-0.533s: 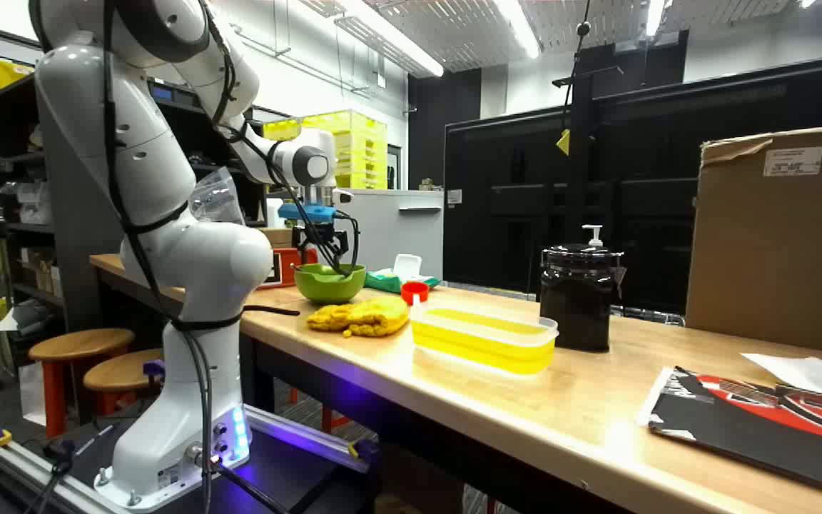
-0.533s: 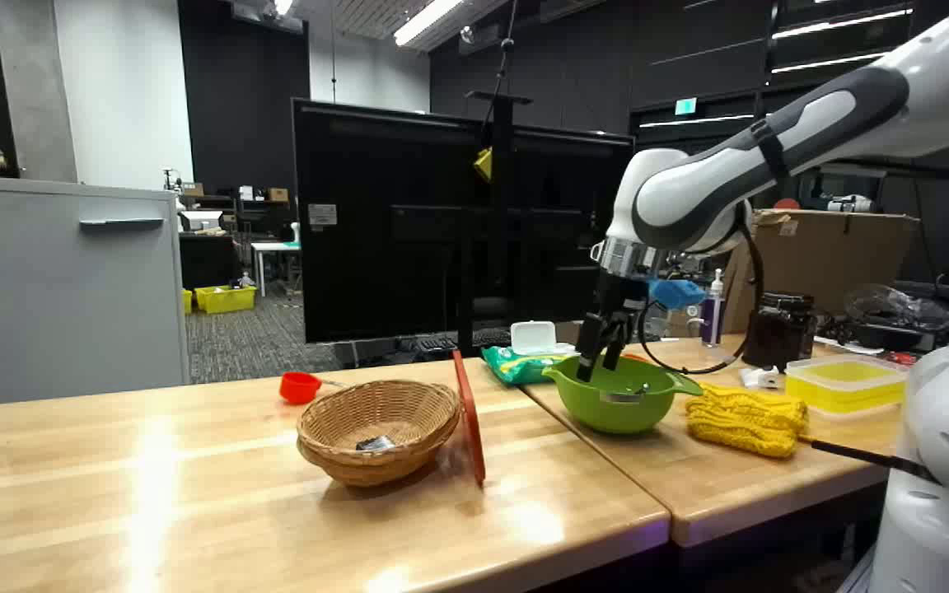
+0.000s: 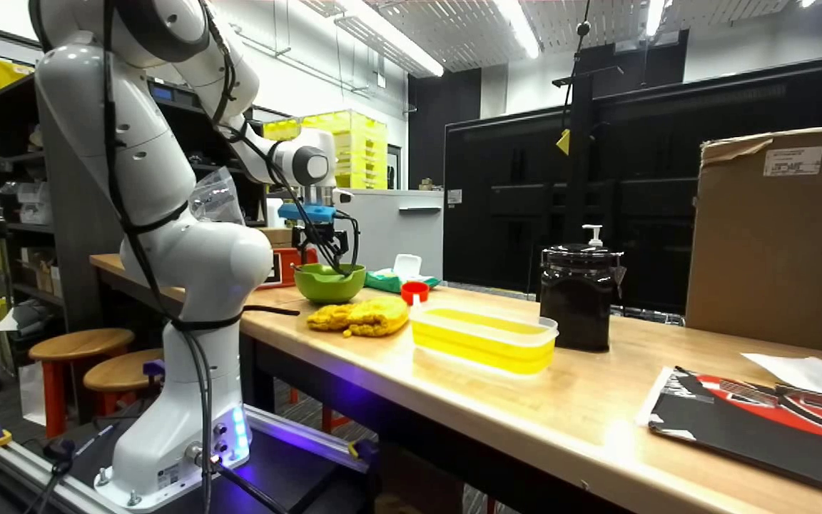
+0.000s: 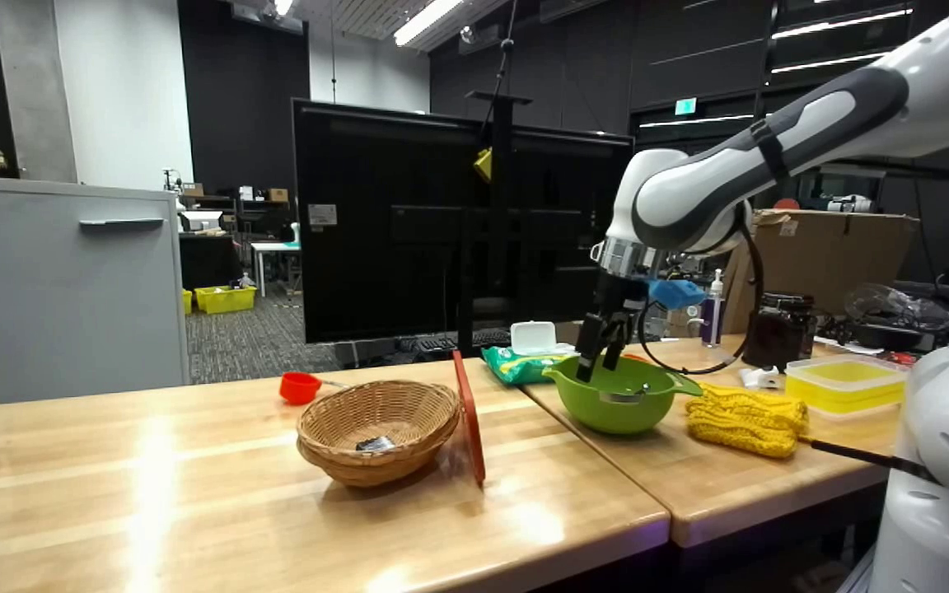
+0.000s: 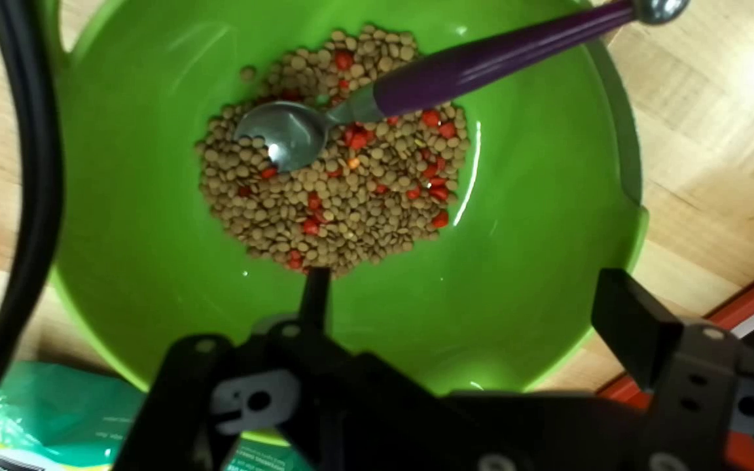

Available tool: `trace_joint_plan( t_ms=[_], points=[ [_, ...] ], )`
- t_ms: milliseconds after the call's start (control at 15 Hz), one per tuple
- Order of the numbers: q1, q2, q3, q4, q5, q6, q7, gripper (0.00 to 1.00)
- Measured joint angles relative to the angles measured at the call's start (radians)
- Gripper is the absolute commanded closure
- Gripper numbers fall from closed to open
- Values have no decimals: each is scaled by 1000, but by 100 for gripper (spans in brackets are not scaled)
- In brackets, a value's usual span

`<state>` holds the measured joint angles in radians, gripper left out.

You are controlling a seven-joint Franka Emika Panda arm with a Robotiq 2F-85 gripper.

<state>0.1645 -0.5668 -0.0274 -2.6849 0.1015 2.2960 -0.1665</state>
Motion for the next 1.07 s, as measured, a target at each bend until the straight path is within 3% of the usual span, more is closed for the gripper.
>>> trace_joint_plan(
  t_ms=[1067],
  points=[
    [-6, 1, 6, 15, -9, -12, 1, 0]
  ],
)
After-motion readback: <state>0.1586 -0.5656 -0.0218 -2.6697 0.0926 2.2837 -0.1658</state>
